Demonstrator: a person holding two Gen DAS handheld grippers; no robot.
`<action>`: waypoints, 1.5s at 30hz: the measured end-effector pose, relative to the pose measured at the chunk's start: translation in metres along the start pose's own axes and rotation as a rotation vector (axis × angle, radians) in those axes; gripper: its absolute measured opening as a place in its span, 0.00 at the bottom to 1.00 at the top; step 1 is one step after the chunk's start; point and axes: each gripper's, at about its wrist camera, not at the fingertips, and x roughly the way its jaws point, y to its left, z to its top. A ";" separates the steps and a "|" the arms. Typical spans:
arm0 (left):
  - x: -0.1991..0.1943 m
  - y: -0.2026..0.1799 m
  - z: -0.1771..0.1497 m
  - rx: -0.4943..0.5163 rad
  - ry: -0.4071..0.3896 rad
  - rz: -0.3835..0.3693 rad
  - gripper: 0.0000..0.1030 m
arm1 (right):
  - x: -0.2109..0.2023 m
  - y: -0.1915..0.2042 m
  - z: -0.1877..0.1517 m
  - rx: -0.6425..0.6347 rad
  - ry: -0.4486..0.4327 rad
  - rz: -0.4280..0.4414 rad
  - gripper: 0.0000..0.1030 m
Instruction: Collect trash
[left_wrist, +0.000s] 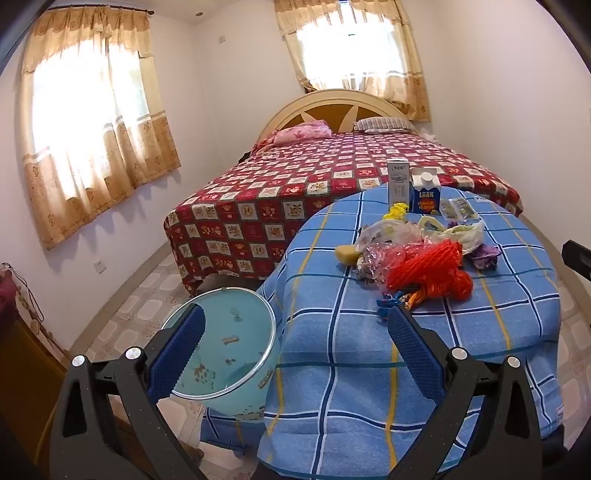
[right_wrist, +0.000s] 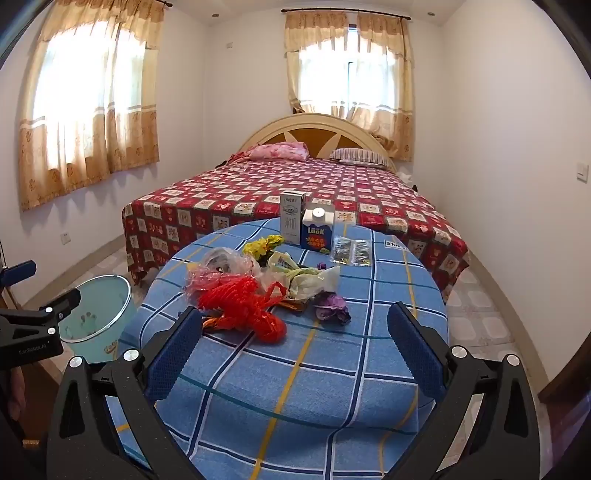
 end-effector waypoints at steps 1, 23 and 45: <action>0.000 0.000 0.000 -0.006 -0.006 -0.002 0.94 | 0.000 0.000 0.000 -0.001 0.001 0.002 0.95; 0.001 0.008 0.000 -0.010 -0.012 0.023 0.94 | 0.003 0.004 -0.003 0.001 0.000 0.006 0.95; 0.004 0.008 -0.002 -0.009 -0.008 0.030 0.94 | 0.009 0.004 -0.007 0.003 0.006 0.008 0.95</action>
